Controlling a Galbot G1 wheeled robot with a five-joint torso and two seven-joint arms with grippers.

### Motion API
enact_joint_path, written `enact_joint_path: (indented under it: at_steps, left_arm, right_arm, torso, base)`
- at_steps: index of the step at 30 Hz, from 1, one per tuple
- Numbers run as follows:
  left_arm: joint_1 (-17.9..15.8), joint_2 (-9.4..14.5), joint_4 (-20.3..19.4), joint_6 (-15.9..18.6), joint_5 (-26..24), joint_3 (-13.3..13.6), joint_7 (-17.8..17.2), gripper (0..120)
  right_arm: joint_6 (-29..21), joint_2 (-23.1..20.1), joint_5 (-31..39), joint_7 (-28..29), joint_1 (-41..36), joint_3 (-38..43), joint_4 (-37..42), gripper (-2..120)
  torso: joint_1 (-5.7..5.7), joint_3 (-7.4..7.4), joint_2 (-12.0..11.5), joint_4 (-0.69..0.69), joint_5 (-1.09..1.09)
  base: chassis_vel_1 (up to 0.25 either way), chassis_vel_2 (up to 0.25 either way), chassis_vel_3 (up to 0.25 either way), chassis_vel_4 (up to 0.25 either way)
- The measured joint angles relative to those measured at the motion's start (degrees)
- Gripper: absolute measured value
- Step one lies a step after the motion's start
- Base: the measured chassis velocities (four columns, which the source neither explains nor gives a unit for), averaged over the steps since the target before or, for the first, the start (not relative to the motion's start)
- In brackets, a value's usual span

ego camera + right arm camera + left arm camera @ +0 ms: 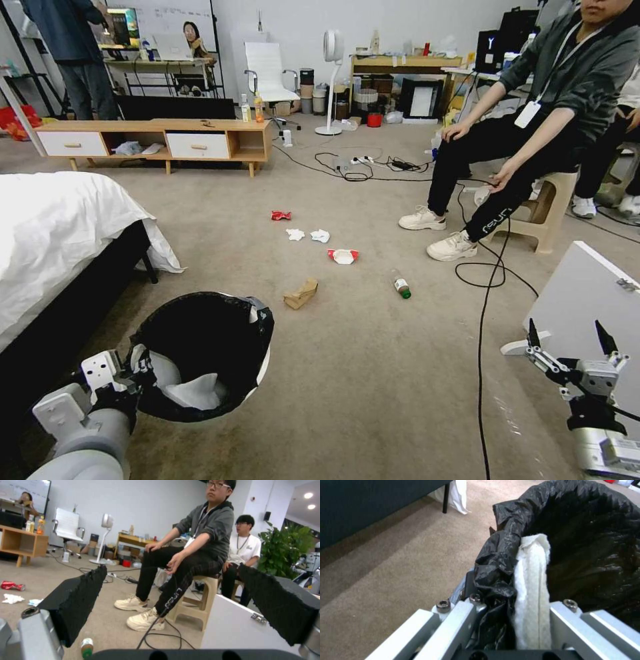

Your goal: Pick up the trash bin and place the garbage on the floor into it.

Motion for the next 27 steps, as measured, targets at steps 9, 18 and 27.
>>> enact_joint_path:
  at_steps: [9, 18, 27]
  left_arm:
    - [0.0, -0.1, 0.0, -0.1, 0.1, 0.0, 0.1, 7]
    - [0.1, -0.1, 0.0, -0.1, 0.1, 0.0, 0.2, 7]
    - [0.3, 0.0, 0.0, -0.2, 0.1, 0.0, 0.2, 7]
  right_arm:
    - [0.1, 0.1, 0.1, 0.0, 0.0, -0.1, 0.0, 100]
    - [0.3, 0.2, 0.0, -0.1, 0.1, -0.2, 0.1, 100]
    - [-0.7, 0.2, -0.8, 0.1, 0.0, -0.4, 0.7, 100]
  torso:
    - [0.00, 0.00, 0.0, 0.00, 0.00]
    - [0.00, 0.00, 0.0, 0.00, 0.00]
    - [0.00, 0.00, 0.0, 0.00, 0.00]
  base:
    - [0.000, 0.000, 0.000, 0.000]
    - [0.000, 0.000, 0.000, 0.000]
    - [0.000, 0.000, 0.000, 0.000]
